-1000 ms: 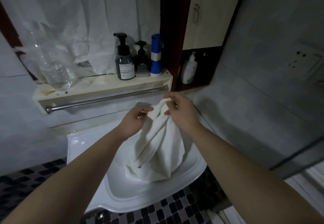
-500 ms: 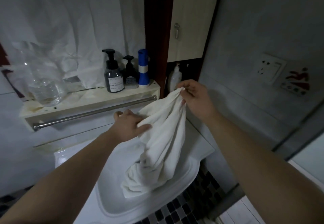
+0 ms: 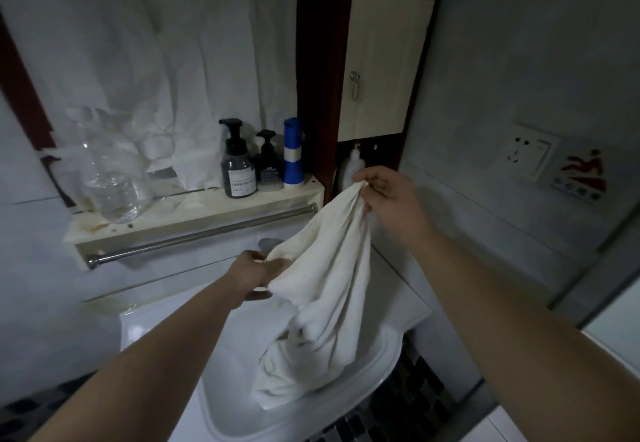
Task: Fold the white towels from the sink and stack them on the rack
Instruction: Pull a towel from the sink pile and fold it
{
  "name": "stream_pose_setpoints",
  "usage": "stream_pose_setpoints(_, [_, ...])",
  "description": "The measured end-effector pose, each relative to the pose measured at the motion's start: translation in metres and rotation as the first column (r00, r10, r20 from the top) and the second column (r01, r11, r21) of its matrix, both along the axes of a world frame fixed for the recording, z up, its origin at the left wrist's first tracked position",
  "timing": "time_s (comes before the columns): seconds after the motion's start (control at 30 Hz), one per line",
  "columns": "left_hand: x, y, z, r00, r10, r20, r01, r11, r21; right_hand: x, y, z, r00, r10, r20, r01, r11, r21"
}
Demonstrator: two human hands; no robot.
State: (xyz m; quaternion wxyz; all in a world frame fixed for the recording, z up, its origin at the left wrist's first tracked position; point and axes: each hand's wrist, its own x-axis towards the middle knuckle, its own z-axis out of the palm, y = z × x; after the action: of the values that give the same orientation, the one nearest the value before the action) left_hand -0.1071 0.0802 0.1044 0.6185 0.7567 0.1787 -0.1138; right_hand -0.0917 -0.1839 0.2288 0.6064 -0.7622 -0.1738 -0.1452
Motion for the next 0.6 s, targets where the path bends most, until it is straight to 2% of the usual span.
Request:
stream_pose_setpoints(0.13, [0.010, 0.014, -0.002, 0.966, 0.232, 0.110, -0.241, 0.968, 0.074, 0.006, 0.001, -0.001, 0.998, -0.060, 0.013, 0.061, 0.997, -0.049])
stream_pose_setpoints(0.2, [0.014, 0.029, 0.004, 0.949, 0.282, 0.140, -0.289, 0.957, 0.034, 0.013, -0.006, -0.006, 0.990, -0.140, 0.004, 0.140, 0.986, -0.087])
stream_pose_setpoints(0.33, [0.009, 0.052, 0.020, 0.980, 0.173, 0.098, -0.169, 0.984, -0.053, 0.020, -0.015, -0.025, 0.963, -0.267, -0.046, 0.258, 0.955, -0.143])
stream_pose_setpoints(0.43, [0.002, 0.057, 0.032, 0.994, 0.056, 0.094, -0.066, 0.992, 0.107, 0.022, -0.015, -0.032, 0.941, -0.329, -0.076, 0.319, 0.940, -0.124])
stream_pose_setpoints(0.5, [-0.003, 0.059, 0.041, 0.995, 0.017, 0.097, -0.032, 0.987, 0.158, 0.023, -0.012, -0.029, 0.929, -0.363, -0.077, 0.355, 0.929, -0.103])
stream_pose_setpoints(0.6, [-0.005, 0.055, 0.059, 0.988, 0.073, 0.132, -0.078, 0.997, 0.030, 0.026, -0.006, -0.018, 0.924, -0.376, -0.077, 0.371, 0.926, -0.062])
